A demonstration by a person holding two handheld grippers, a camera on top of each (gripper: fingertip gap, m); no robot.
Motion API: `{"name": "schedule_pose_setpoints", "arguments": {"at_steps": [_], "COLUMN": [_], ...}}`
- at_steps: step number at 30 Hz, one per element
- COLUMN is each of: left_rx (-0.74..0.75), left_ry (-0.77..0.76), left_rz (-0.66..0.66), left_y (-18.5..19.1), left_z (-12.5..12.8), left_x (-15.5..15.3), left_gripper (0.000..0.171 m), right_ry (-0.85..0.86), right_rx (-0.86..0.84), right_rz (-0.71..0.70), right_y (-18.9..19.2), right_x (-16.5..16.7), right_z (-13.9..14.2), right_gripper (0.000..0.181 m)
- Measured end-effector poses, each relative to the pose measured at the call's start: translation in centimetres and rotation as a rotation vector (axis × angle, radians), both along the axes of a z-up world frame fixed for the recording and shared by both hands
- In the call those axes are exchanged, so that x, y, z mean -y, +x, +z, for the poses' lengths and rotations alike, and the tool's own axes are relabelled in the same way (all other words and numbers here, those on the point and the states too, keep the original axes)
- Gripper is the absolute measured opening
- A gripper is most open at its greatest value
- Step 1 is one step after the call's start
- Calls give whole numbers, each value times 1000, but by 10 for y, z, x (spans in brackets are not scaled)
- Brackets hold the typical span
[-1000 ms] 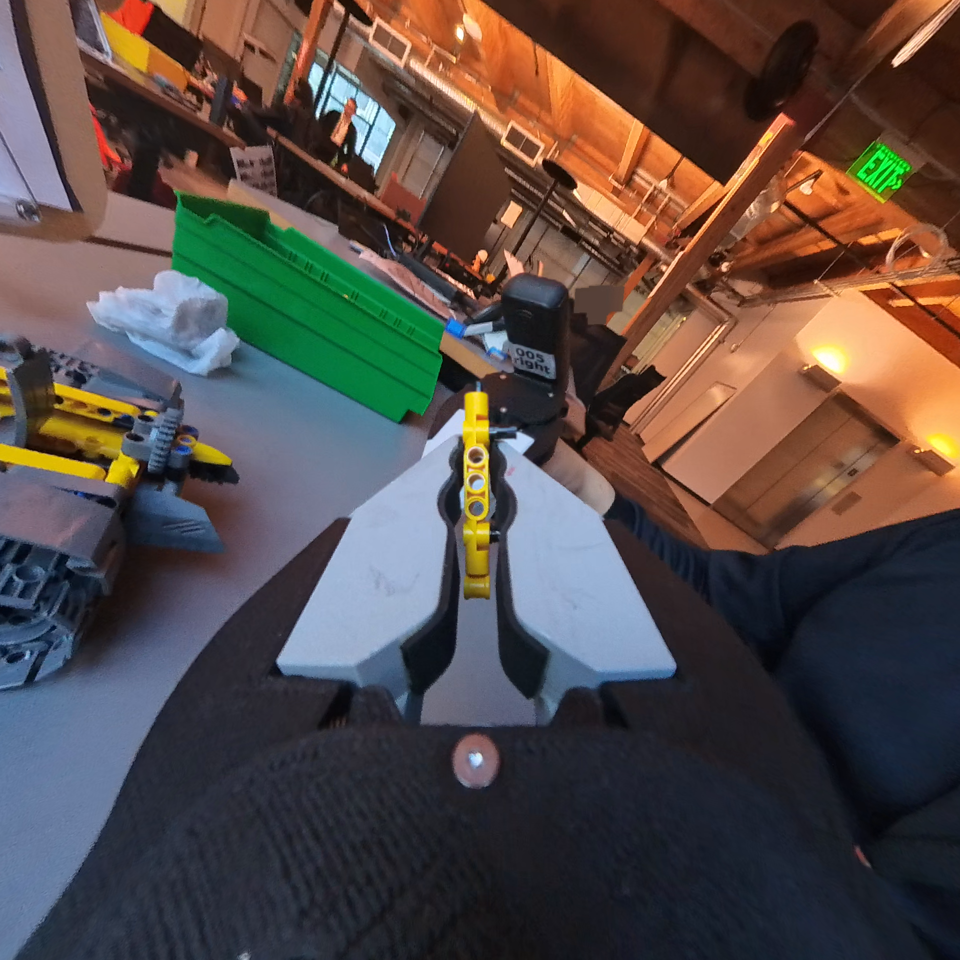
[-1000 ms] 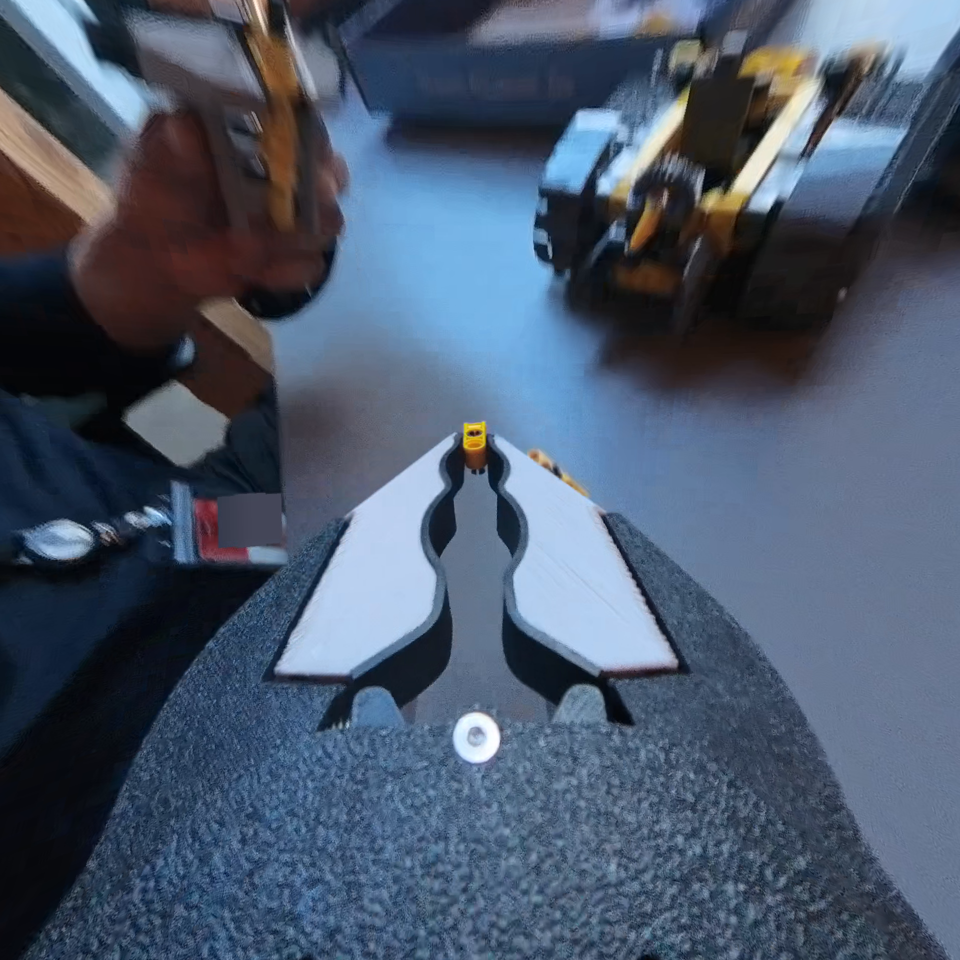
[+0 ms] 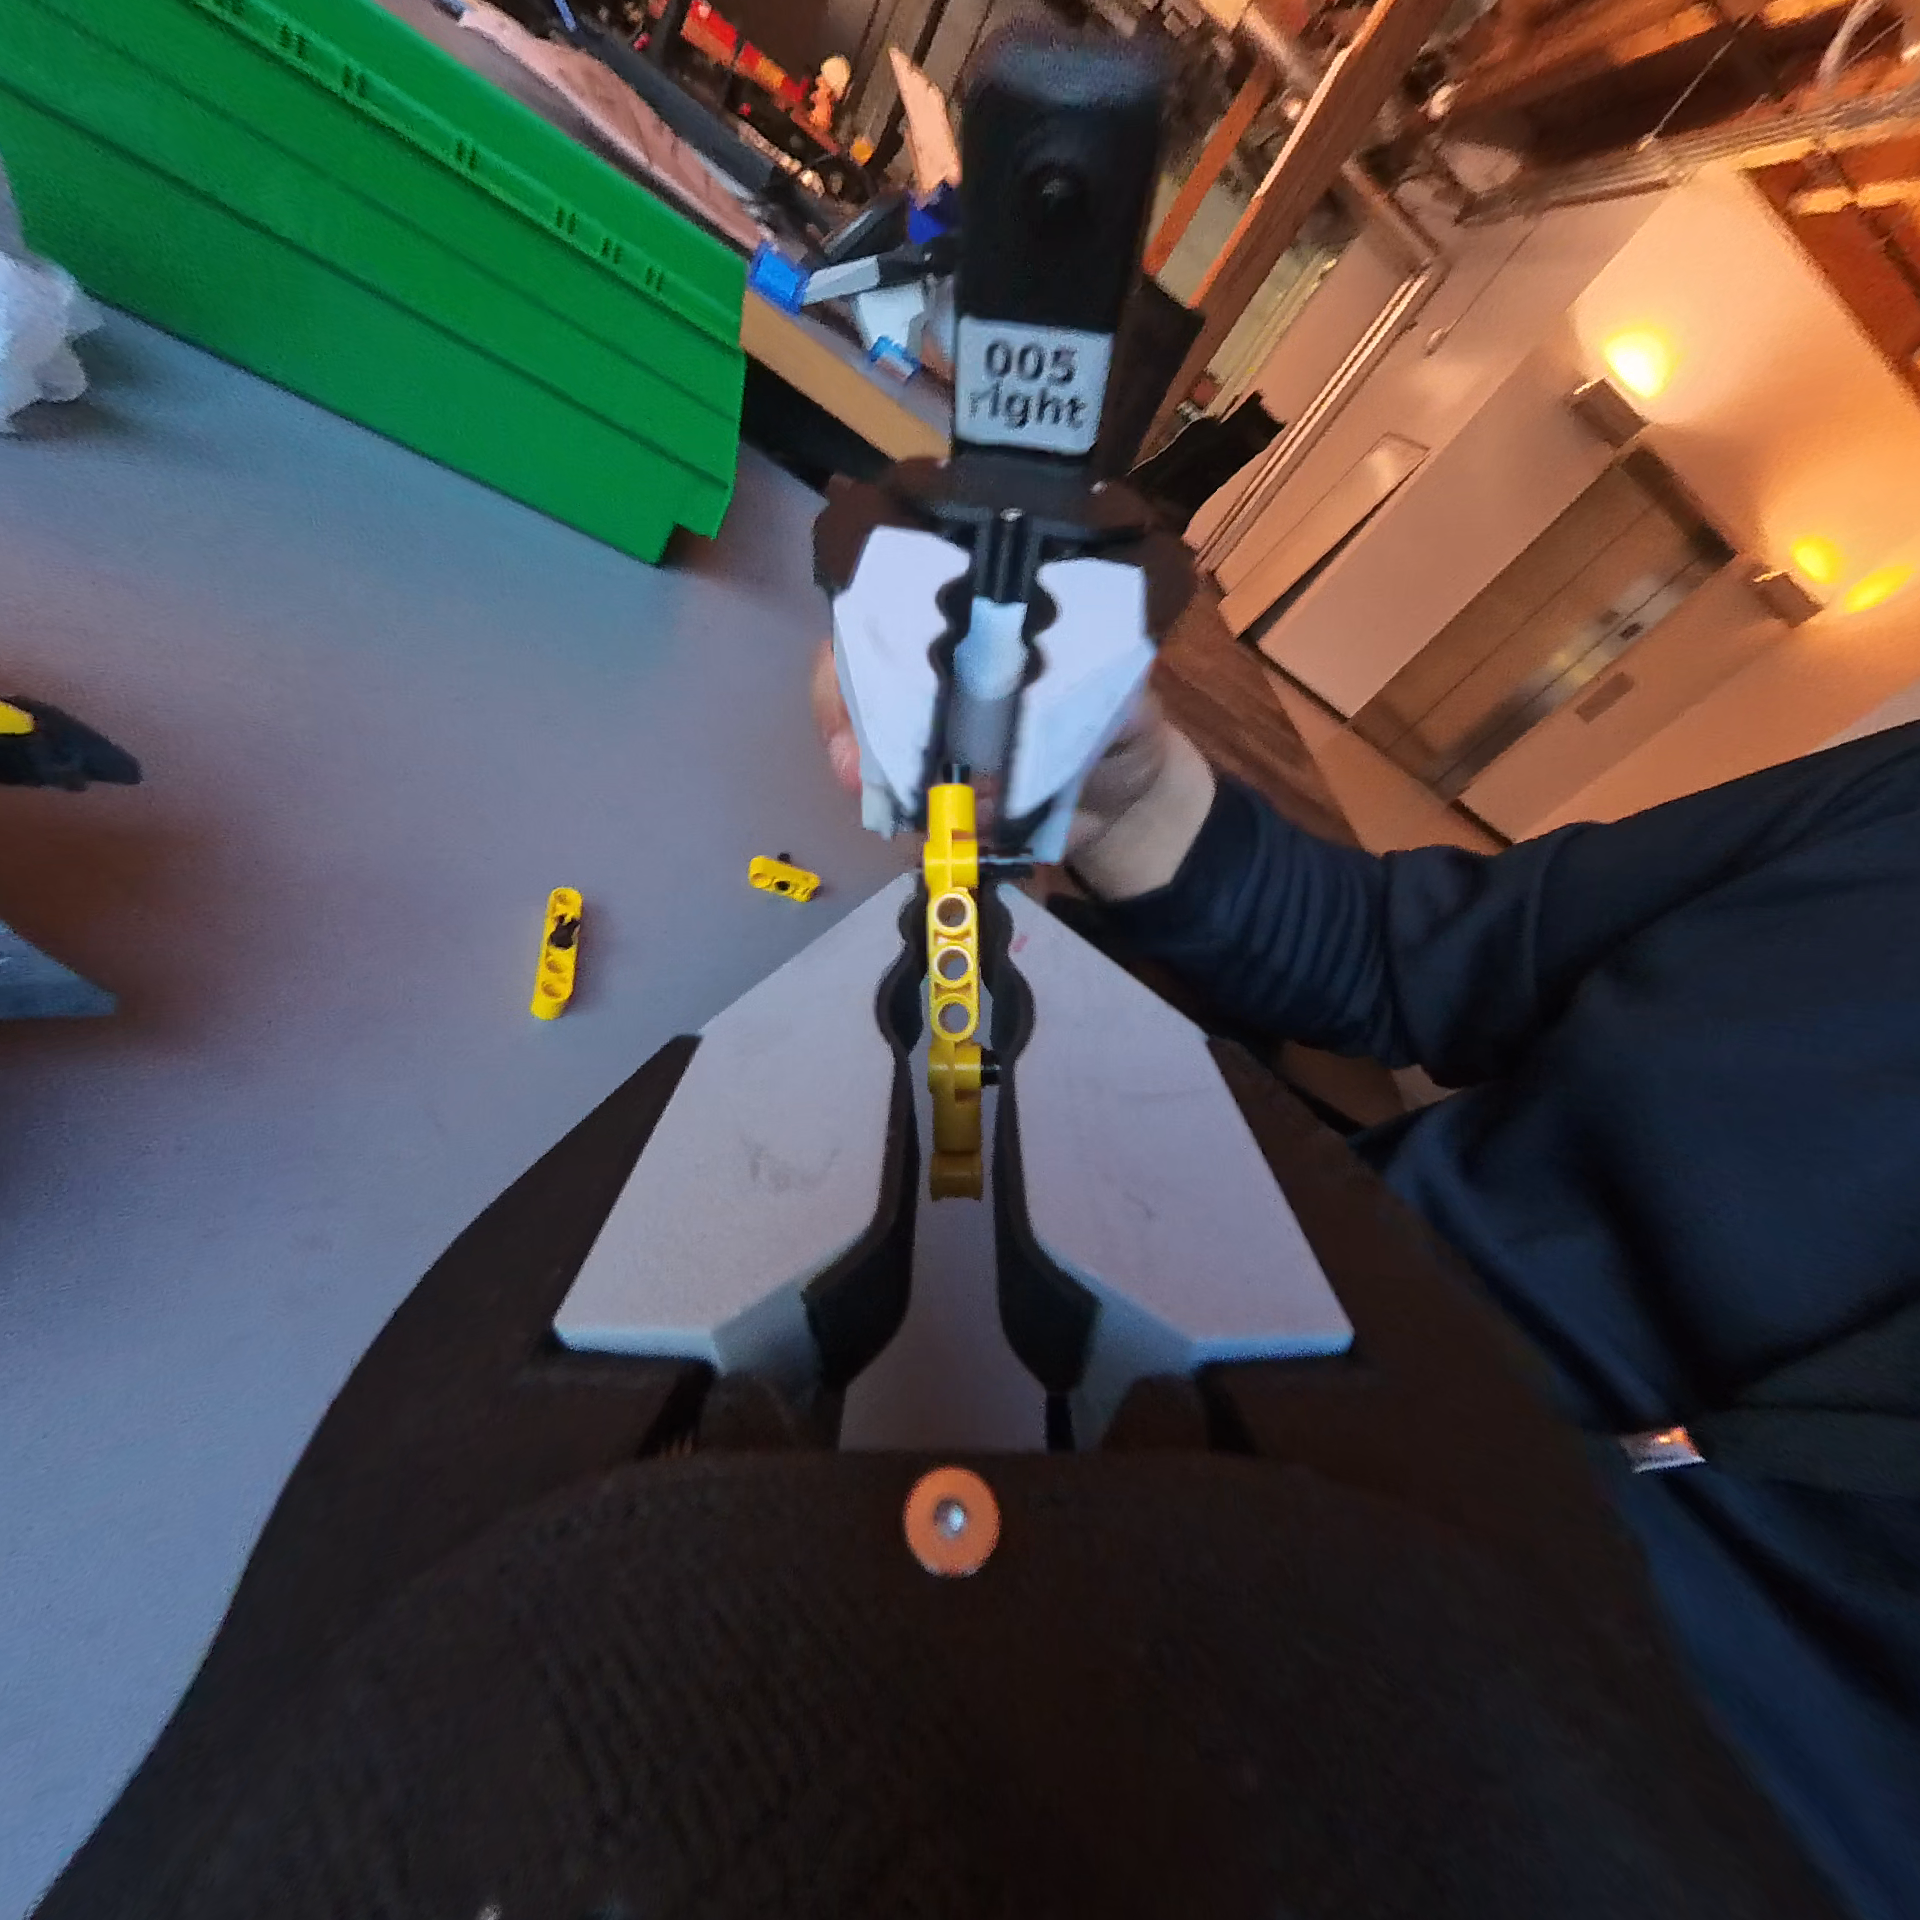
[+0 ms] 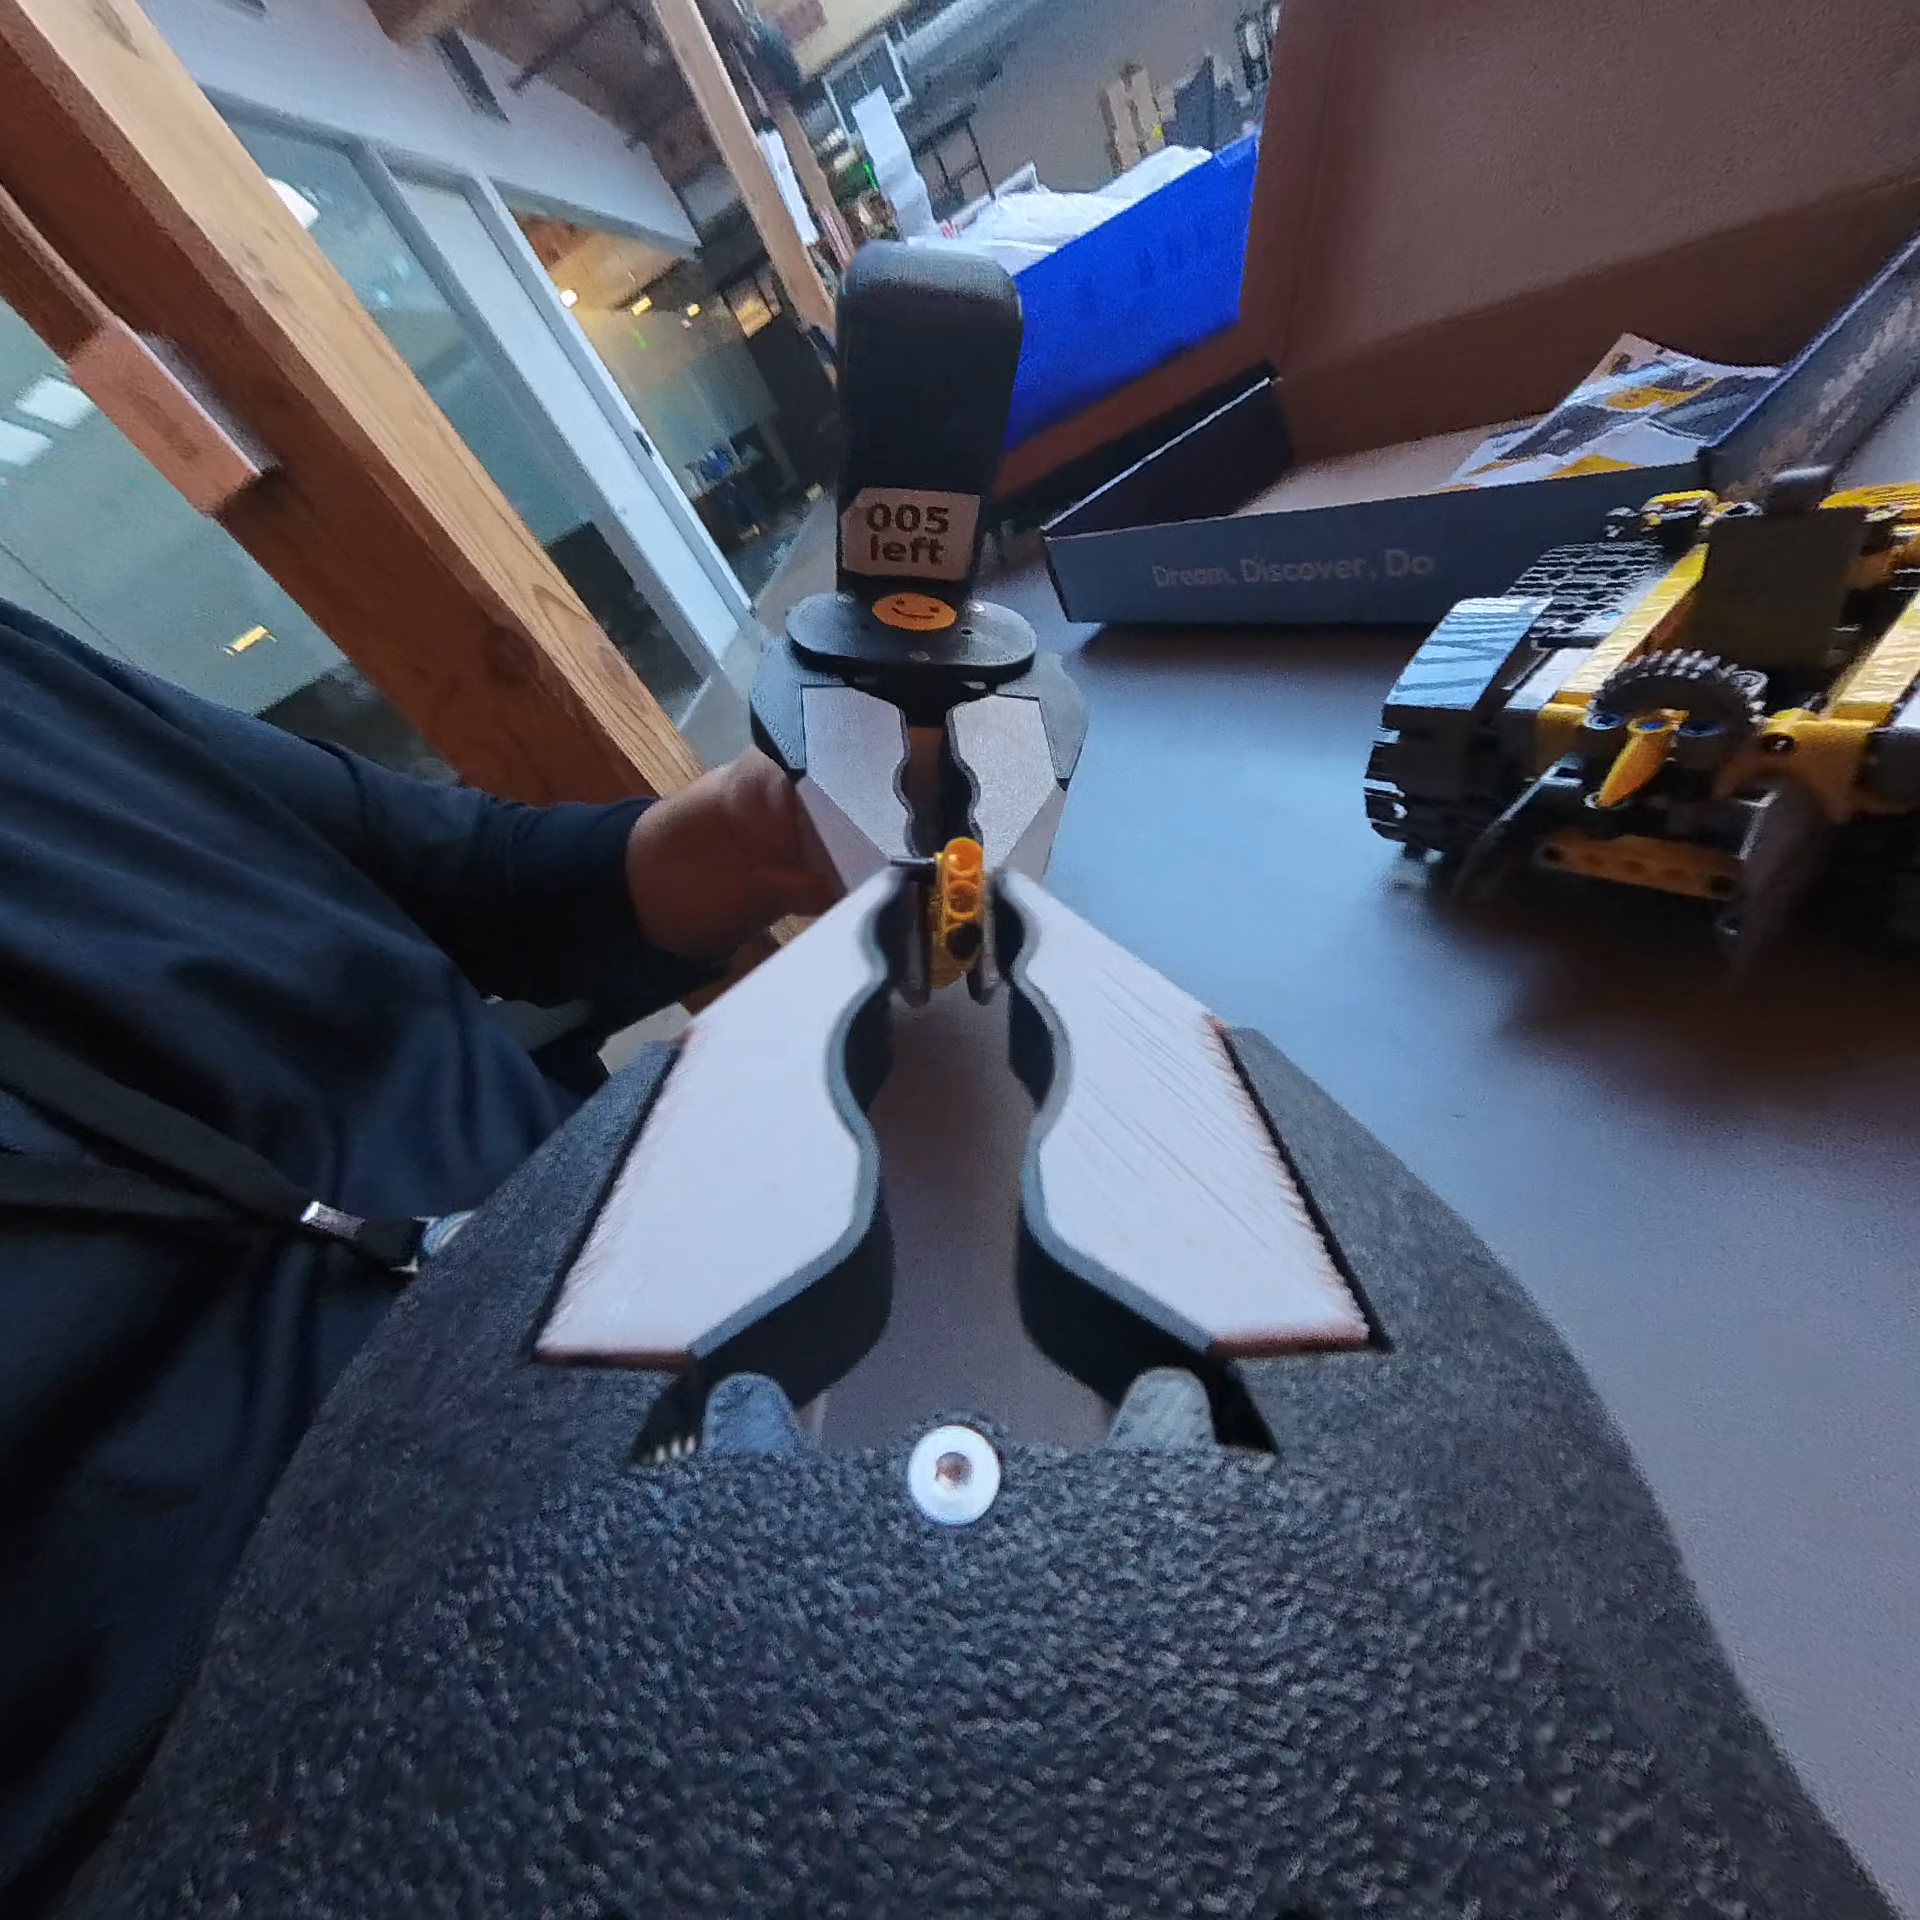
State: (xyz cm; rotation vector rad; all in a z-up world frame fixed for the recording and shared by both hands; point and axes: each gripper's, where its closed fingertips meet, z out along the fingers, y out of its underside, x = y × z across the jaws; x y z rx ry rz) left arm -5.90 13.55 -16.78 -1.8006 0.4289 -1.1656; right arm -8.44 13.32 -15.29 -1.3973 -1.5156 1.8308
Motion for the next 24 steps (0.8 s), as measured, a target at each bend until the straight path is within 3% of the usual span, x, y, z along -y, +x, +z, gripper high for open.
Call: {"name": "schedule_pose_setpoints", "arguments": {"at_steps": [3,9,15,19,24], "left_rx": [49,-12,-144,-400,-793], "left_ry": [0,8,153,383,846], "left_rz": [-7,2,41,76,158], "left_y": [1,-4,-5,1,10], "left_z": [4,4,19,31,56], "left_x": [0,0,4,10,25], "left_gripper": [5,7,6,5,4], "right_ry": [-39,12,22,285,569], "right_rx": [-29,-77,-174,-302,-415], "right_rz": [-2,-15,6,-24,-42], "right_y": [0,6,14,24,38], "right_x": [0,-5,-1,8,26], "right_z": [3,11,20,32,54], "right_gripper": [6,5,6,6,10]}}
